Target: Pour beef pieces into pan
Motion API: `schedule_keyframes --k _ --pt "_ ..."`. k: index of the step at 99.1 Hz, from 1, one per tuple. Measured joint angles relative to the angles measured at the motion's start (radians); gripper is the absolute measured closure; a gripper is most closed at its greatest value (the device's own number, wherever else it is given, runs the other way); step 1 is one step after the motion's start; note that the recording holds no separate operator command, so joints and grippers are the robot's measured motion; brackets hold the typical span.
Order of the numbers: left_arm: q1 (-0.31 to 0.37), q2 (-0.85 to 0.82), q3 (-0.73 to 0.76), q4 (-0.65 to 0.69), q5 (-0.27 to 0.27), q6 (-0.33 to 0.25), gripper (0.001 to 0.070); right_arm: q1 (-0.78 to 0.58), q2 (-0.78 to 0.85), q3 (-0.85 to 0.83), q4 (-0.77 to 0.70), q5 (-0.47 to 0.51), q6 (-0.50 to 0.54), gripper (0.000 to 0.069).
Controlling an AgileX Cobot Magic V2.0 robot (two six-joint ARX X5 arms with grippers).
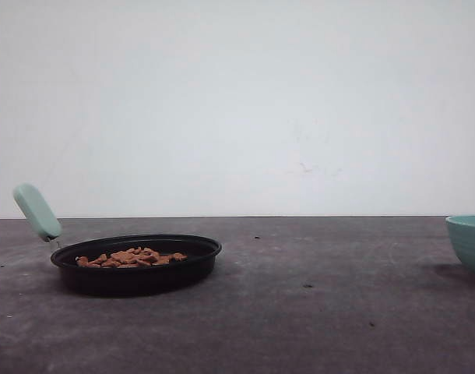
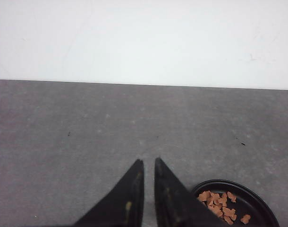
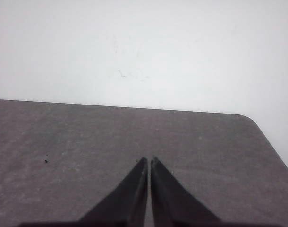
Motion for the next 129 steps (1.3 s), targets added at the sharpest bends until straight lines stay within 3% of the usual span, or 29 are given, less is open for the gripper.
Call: schedule_keyframes --k 42,57,86,99,110,129 --pt "0.0 0.0 0.0 0.0 0.0 0.0 0.0696 0.0 -0.002 0.0 0.0 0.0 0.0 0.0684" --pt "0.0 0.0 0.0 0.0 0.0 0.0 0.0696 0.001 -0.076 -0.013 -0.006 -0.026 0.0 0.0684" --pt "0.0 0.0 0.0 0.0 0.0 0.0 0.0696 0.001 -0.335 -0.393 0.153 -0.112 0.01 0.0684" --pt "0.0 0.001 0.0 -0.001 0.0 0.0 0.0696 0.002 -0.341 -0.462 0.211 -0.127 0.014 0.0684" --pt "0.0 0.001 0.0 0.0 0.0 0.0 0.0696 0.016 -0.344 -0.545 0.351 -0.13 0.039 0.0684" --pt "0.0 0.002 0.0 0.0 0.0 0.0 0.0696 0.05 -0.343 -0.557 0.263 -0.129 0.055 0.0684"
